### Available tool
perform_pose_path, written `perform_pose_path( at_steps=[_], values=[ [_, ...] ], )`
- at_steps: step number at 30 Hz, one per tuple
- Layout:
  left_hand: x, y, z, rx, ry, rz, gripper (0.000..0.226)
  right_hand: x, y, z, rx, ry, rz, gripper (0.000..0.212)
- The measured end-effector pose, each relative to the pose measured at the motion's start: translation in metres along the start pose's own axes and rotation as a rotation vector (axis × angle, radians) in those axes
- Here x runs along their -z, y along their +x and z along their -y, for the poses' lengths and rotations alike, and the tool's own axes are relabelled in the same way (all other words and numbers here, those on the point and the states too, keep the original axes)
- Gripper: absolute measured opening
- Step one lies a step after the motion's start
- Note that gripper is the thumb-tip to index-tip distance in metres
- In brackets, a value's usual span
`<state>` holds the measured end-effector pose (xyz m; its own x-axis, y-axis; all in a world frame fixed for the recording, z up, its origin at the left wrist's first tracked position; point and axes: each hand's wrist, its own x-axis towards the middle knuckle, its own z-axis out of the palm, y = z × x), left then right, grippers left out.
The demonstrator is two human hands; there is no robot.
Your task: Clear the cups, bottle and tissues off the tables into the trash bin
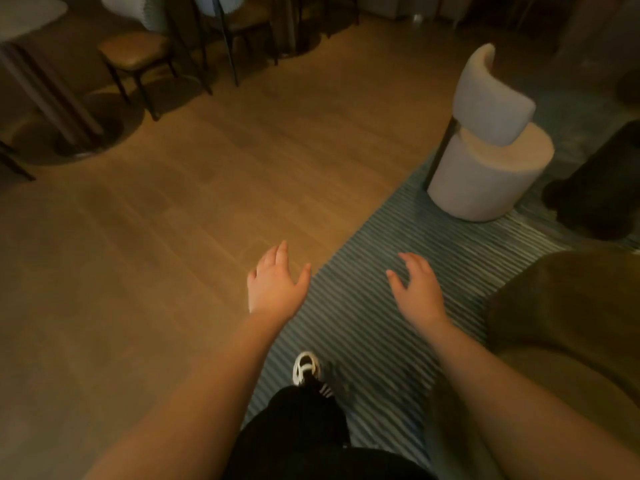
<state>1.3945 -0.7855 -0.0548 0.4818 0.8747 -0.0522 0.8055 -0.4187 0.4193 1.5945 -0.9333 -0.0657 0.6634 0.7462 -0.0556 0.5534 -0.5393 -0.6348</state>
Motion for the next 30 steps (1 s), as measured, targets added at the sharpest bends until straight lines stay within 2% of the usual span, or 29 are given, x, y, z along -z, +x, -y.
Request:
perform_pose_path(
  at_steps=[8, 14, 22, 30],
  values=[
    [0.019, 0.259, -0.057, -0.09, -0.004, 0.052, 0.071, 0.017, 0.23, 0.034, -0.094, -0.005, -0.056, 0.05],
    [-0.021, 0.436, -0.117, -0.154, 0.017, 0.093, 0.071, 0.027, 0.411, 0.01, -0.128, -0.028, -0.108, 0.051],
    [-0.059, 0.709, -0.251, -0.192, 0.045, 0.089, 0.068, 0.09, 0.71, -0.022, -0.111, -0.054, -0.045, 0.053],
    [-0.074, 0.935, -0.371, -0.231, 0.052, 0.108, 0.069, 0.164, 0.94, -0.039, -0.158, -0.066, -0.121, 0.052]
  ],
)
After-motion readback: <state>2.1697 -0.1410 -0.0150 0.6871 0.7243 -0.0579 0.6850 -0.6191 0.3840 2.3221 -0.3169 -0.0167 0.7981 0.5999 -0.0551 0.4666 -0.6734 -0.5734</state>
